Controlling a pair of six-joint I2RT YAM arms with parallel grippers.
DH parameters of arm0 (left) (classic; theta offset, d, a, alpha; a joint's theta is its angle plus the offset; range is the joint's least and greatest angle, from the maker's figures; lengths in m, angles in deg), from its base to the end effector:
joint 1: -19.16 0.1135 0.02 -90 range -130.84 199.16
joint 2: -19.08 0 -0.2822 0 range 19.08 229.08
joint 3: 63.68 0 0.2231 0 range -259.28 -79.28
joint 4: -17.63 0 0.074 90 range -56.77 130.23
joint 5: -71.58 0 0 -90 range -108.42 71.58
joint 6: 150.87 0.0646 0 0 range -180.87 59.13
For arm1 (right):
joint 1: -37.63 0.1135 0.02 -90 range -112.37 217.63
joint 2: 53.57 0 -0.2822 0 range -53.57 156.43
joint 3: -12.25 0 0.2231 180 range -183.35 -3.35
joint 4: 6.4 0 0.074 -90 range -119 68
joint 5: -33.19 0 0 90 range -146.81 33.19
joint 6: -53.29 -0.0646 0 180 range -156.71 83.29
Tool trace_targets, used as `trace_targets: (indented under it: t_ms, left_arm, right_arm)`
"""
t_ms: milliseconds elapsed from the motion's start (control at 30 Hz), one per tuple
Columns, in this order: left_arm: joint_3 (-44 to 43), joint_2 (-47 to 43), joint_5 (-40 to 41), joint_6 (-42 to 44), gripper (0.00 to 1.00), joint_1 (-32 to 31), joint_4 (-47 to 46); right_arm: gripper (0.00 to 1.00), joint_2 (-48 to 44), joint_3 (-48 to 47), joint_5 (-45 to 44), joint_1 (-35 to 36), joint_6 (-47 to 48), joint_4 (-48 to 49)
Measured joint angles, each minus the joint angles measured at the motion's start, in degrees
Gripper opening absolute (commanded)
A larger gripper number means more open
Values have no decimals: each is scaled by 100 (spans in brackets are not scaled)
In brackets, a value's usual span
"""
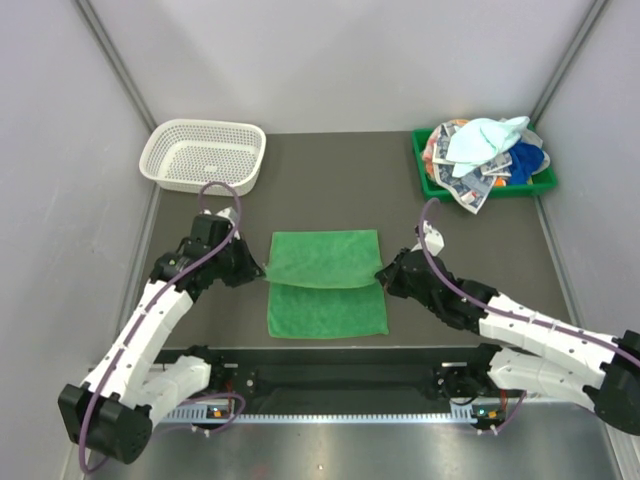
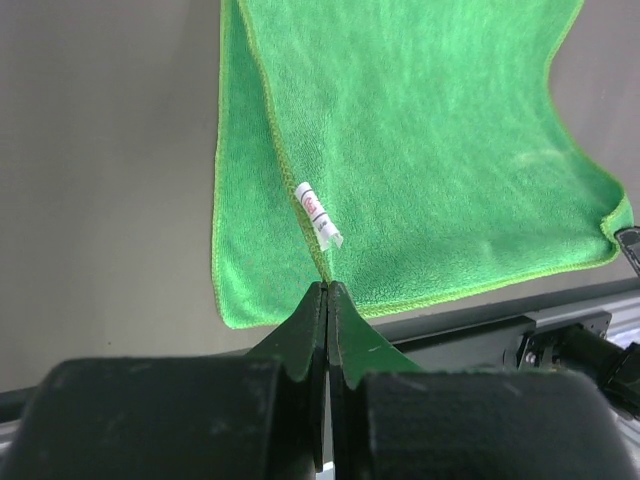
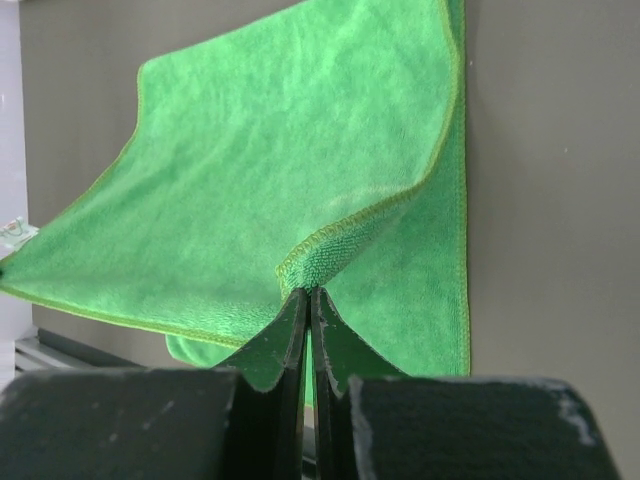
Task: Fold and stack the towels
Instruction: Fold the towel
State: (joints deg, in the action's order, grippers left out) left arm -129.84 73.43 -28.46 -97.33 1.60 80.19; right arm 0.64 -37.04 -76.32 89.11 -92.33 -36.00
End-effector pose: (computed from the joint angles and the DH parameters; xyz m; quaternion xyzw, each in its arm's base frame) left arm 0.1501 -0.0593 0.2819 -0.1251 0.9304 -0.2254 0.2607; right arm 0.1342 0.1340 0.2468 0.1103 0.8689 0.2799 0.3932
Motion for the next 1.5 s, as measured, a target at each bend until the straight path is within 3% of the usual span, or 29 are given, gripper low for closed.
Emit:
trace_targets:
  t_ms: [400, 700, 1067, 1500]
  left_arm:
    - [1534, -81, -518, -365, 0, 0, -240]
    - [1497, 90, -557, -415, 0, 2, -341]
    - [588, -170, -315, -413, 0, 7, -20]
    - [1309, -195, -404, -660, 0, 7, -28]
  right_arm:
    - [0, 11, 894, -15, 297, -553, 225]
    - [0, 72, 1040, -85, 479, -748, 269]
    - [0, -538, 612, -382, 625, -697, -170]
    - [1, -181, 1078, -435, 1049, -1097, 70]
